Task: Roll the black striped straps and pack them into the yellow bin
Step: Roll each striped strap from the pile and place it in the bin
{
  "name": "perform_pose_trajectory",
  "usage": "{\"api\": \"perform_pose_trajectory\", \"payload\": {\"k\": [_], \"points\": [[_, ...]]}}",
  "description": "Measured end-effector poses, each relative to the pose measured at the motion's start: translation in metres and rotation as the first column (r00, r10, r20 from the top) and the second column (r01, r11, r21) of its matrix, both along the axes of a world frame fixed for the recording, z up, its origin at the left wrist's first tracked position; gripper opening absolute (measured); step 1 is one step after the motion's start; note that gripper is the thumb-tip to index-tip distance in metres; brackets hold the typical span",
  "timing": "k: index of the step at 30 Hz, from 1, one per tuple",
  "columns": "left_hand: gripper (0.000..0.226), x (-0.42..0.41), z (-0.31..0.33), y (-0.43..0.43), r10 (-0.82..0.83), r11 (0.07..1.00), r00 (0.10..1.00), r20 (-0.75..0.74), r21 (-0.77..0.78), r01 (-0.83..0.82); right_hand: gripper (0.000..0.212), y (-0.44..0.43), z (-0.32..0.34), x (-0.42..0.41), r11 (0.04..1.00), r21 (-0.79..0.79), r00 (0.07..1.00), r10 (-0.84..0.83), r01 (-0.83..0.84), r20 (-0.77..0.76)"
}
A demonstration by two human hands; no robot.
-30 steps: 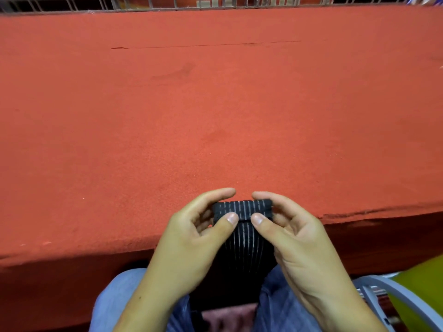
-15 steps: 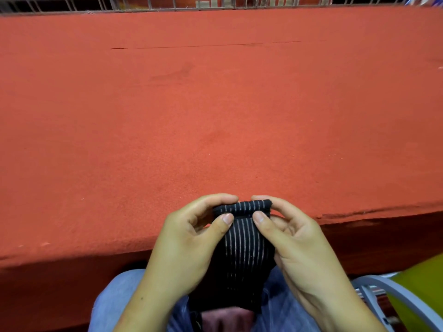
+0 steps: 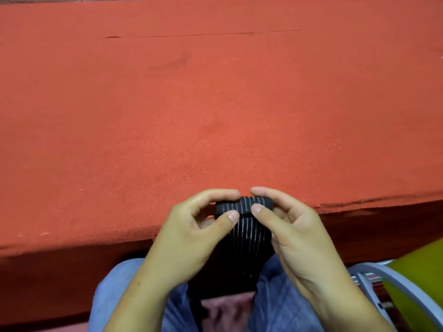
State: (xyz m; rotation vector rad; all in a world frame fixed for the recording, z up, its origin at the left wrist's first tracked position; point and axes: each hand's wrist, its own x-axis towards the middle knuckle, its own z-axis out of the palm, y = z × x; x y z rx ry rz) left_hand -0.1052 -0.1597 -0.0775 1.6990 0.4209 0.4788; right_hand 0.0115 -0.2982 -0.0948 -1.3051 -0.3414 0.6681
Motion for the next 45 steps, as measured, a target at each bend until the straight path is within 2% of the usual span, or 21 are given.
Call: {"api": "perform_pose_trajectory", "payload": {"k": [4, 9, 12, 15, 22, 25, 31, 35, 36, 38, 39, 42, 45], "points": [[0.036, 0.003, -0.005, 0.002, 0.031, 1.0, 0.999, -0.028, 0.002, -0.031, 0.032, 0.0, -0.002, -0.001, 1.0, -0.014, 0.998, -0.008, 0.009, 0.064], [0.037, 0.004, -0.007, 0.002, 0.066, 0.998, 0.998, -0.013, 0.013, -0.066, 0.028, -0.001, -0.003, -0.001, 0.999, -0.026, 0.998, 0.047, -0.046, 0.032], [0.04, 0.004, -0.01, 0.001, 0.064, 0.998, 0.998, -0.025, 0.017, -0.064, 0.023, 0.0, -0.006, -0.003, 0.987, -0.105, 0.988, 0.129, -0.12, 0.081], [0.048, 0.005, -0.012, -0.004, 0.038, 0.998, 0.998, -0.053, 0.06, -0.035, 0.02, 0.003, -0.01, -0.007, 0.973, -0.207, 0.97, 0.146, -0.105, 0.195], [0.057, 0.01, -0.017, -0.022, 0.039, 0.998, 0.998, -0.049, 0.06, -0.036, 0.018, 0.01, -0.014, -0.017, 0.986, -0.164, 0.973, 0.077, -0.041, 0.218], [0.055, 0.01, -0.016, -0.021, 0.018, 0.999, 0.999, -0.047, 0.051, -0.016, 0.023, 0.009, -0.013, -0.016, 0.988, -0.15, 0.971, 0.071, -0.037, 0.227], [0.044, 0.009, -0.011, -0.014, 0.062, 0.997, 0.997, -0.034, 0.042, -0.061, 0.014, 0.004, -0.008, -0.008, 0.992, -0.105, 0.974, 0.088, -0.067, 0.207], [0.034, 0.007, -0.008, -0.012, 0.076, 0.996, 0.997, -0.013, 0.046, -0.075, 0.01, 0.001, -0.007, -0.005, 0.99, -0.09, 0.983, 0.124, -0.113, 0.136], [0.034, 0.007, -0.008, -0.012, 0.078, 0.995, 0.997, -0.015, 0.056, -0.078, 0.014, 0.002, -0.006, -0.005, 0.989, -0.093, 0.986, 0.123, -0.112, 0.115], [0.035, 0.007, -0.007, -0.012, 0.08, 0.993, 0.997, -0.015, 0.087, -0.078, 0.037, 0.001, -0.006, -0.004, 0.983, -0.137, 0.984, 0.136, -0.119, 0.115], [0.036, 0.007, -0.007, -0.011, 0.079, 0.991, 0.997, -0.011, 0.109, -0.077, 0.042, 0.001, -0.006, -0.003, 0.981, -0.152, 0.983, 0.138, -0.119, 0.124], [0.037, 0.007, -0.007, -0.009, 0.056, 0.984, 0.998, -0.005, 0.17, -0.054, 0.032, -0.001, -0.006, -0.001, 0.987, -0.133, 0.985, 0.11, -0.092, 0.134], [0.031, 0.006, -0.008, -0.01, 0.019, 0.998, 1.0, -0.012, 0.057, -0.018, 0.014, -0.002, -0.009, 0.0, 0.991, -0.078, 0.989, 0.117, -0.11, 0.089]]}}
